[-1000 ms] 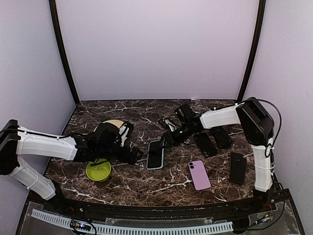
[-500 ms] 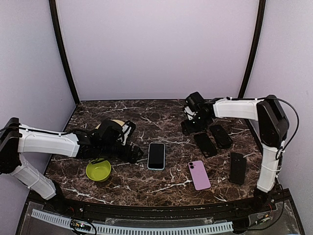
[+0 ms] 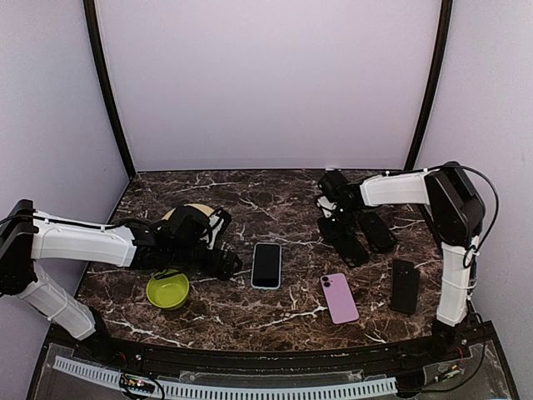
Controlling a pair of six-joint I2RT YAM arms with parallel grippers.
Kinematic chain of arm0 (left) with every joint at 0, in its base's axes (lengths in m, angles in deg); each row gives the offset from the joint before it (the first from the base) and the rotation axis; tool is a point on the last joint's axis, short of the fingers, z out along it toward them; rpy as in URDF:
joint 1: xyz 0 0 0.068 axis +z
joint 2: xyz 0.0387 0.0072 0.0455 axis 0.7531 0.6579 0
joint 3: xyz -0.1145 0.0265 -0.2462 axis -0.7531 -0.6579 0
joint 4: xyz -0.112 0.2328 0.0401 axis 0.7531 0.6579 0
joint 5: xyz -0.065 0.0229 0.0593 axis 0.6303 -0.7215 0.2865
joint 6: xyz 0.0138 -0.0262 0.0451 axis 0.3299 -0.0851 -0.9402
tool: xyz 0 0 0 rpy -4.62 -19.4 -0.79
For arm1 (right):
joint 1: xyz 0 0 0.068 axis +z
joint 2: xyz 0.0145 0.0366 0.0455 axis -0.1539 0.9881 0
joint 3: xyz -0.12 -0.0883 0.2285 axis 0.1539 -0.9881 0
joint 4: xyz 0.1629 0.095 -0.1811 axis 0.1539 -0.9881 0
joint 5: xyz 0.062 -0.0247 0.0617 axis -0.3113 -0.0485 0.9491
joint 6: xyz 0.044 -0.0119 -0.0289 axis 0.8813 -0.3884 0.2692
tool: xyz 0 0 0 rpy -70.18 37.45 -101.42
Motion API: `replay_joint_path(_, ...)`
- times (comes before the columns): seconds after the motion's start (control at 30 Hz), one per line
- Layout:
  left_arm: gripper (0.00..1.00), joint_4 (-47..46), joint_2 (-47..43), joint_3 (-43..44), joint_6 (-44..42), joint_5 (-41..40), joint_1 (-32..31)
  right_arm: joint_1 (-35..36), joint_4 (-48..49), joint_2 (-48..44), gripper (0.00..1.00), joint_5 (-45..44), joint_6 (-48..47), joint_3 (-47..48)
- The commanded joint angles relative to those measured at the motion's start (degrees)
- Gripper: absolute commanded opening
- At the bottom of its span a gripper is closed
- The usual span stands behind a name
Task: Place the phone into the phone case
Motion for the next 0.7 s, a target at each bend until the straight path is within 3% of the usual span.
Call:
replay_joint_path(0.0,0.93,0.61,-1.92,0.43,-0.62,-0.63,0.15,2.84,-1.45,-4.06,0.0,8.13,-10.22,-0.81)
replay_joint_path(0.17,0.94,0.49,-3.07,-0.54,-0.6,-1.72,0.11,18.35,-2.65,-13.95,0.0,11.53,-28.35,-6.73)
replay_joint_path(0.33,0.94,-0.1,-2.93,-1.53,-0.36,-0.75,0.4,32.98,-5.91,-19.43,0.0,13.03,-34.08,-12.82)
replay_joint_path(0.43,0.87,-0.28,-1.65,-1.04,-1.87,1.48,0.38,39.29,-4.94,-19.4,0.02,15.25,-36.18,-14.91)
replay_joint_path(0.57,0.71,1.8,1.86,1.45,-3.09,4.09,-0.02,43.61,-1.56,-15.33,0.04,13.3,-39.05,-15.5)
replay_joint_path(0.6,0.66,1.95,2.28,2.11,-3.36,4.18,-0.65,43.66,-1.26,-14.55,0.08,12.06,-39.16,-14.99)
replay_joint_path(0.67,0.59,1.69,3.24,2.63,-4.27,6.05,-2.31,43.67,-0.59,-13.86,0.32,10.45,-39.13,-14.28)
